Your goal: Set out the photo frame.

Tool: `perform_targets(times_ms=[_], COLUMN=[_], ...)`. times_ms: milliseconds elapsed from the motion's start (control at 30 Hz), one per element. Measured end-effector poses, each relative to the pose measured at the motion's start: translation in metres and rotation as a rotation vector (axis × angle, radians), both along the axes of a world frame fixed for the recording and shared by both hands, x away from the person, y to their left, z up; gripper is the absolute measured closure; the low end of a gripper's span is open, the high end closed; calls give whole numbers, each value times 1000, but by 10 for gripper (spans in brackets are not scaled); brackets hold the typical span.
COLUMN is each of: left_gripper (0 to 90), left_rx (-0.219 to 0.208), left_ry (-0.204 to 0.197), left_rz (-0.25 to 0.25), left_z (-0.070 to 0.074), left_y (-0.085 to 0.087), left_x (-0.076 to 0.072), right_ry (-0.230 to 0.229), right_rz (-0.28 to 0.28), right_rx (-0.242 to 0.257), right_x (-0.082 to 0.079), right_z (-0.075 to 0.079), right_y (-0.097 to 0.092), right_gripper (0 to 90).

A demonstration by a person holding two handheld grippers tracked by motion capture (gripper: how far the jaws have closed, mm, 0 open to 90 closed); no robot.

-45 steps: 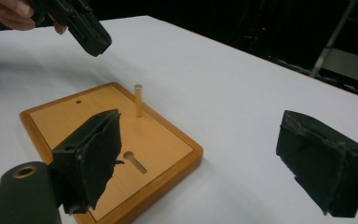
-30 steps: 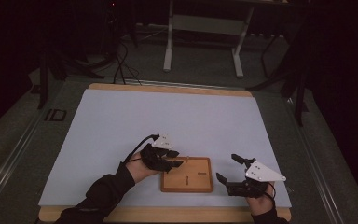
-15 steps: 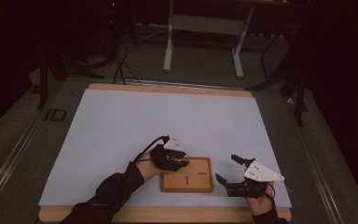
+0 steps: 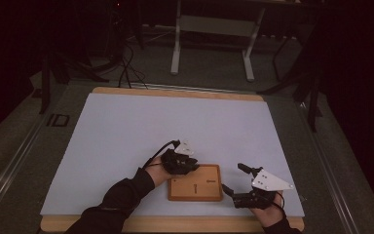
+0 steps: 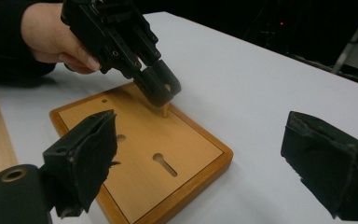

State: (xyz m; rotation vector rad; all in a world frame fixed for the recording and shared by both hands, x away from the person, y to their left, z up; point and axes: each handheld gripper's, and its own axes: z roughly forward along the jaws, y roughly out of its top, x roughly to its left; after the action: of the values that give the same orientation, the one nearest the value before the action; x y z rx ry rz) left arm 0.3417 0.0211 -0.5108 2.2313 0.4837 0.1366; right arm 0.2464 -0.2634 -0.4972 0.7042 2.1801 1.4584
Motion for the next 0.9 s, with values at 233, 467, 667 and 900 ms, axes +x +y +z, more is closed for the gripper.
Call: perform_targets(times_ms=[233,467,667,900], left_gripper=[827,837,837,837], left_rx=[22,35,13,37], left_ry=[-10,17,78,137], left_rz=[-13,-53,-82,-110], left_z=[1,3,3,6], left_y=[-6,-5,-3,-5], left_x=[0,7,17,28], right_ry=[31,20,-78,-179], right_rz=[15,50,112,137], right_rx=[-27,-144,-289,-499], right_x=[0,-6,-27,-49], right_z=[-3,-6,-1,-5], right_y=[3,18,34,48], right_gripper=[102,97,139,218])
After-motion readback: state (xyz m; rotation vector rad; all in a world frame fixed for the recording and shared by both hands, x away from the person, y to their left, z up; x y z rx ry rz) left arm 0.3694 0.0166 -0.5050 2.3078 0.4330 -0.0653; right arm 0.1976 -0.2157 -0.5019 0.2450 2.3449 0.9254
